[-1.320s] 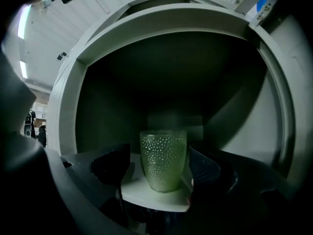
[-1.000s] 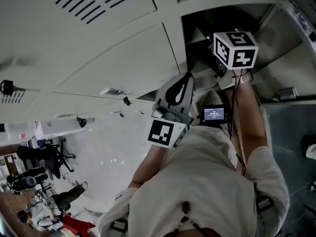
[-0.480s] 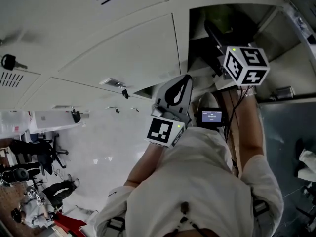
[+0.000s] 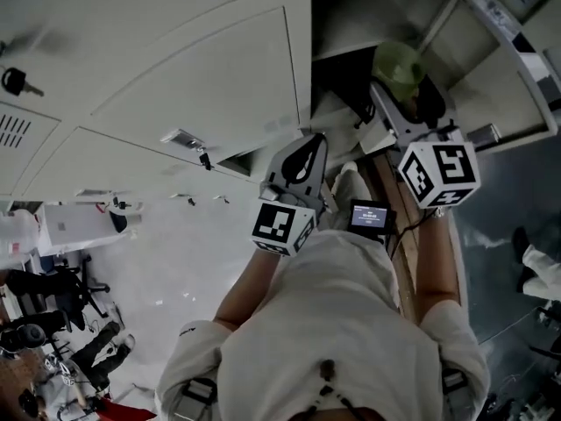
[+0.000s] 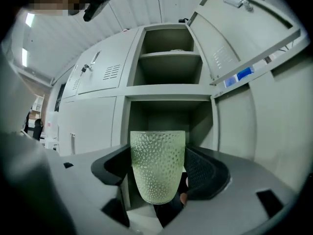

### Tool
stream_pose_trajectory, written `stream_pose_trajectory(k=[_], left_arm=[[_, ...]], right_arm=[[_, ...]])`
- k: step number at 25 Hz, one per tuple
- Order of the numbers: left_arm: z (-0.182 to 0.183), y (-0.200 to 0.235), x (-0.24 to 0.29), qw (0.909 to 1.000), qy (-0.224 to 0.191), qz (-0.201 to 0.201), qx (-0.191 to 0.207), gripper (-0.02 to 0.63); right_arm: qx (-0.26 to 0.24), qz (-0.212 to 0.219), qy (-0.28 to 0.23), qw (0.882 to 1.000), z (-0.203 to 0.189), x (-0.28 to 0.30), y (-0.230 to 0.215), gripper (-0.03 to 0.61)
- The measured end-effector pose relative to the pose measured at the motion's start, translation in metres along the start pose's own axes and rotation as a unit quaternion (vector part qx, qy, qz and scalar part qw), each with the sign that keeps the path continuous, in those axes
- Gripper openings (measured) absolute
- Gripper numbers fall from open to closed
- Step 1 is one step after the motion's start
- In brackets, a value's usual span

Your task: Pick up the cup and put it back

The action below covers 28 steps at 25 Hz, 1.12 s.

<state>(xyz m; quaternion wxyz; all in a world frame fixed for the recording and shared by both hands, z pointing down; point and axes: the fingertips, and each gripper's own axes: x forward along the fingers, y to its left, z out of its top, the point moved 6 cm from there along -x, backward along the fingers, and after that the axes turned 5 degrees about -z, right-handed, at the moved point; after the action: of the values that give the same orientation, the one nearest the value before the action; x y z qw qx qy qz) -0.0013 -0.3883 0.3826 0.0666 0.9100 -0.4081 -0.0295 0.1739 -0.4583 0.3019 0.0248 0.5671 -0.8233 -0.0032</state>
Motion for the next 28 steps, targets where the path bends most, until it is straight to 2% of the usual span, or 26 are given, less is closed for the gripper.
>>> stream_pose_trajectory(k=[11, 16, 24, 28], left_arm=[[-0.019, -0.029, 0.0, 0.9984, 0.015, -0.053, -0.007, 0.009], [-0.025, -0.032, -0.011, 0.9986, 0.017, -0.05, -0.007, 0.009], [-0.034, -0.031, -0.034, 0.9993, 0.008, -0.037, -0.001, 0.008], [-0.039, -0.034, -0.035, 0.9989, 0.009, -0.045, 0.001, 0.008]], right_arm=[[0.025, -0.054, 0.036, 0.998, -0.037, -0.09, -0.01, 0.341], [0.052, -0.063, 0.043, 0.996, -0.056, -0.121, -0.004, 0.341], [0.098, -0.069, 0.019, 0.993, -0.091, -0.161, 0.017, 0.341], [0.111, -0.083, 0.023, 0.99, -0.102, -0.179, 0.025, 0.341]])
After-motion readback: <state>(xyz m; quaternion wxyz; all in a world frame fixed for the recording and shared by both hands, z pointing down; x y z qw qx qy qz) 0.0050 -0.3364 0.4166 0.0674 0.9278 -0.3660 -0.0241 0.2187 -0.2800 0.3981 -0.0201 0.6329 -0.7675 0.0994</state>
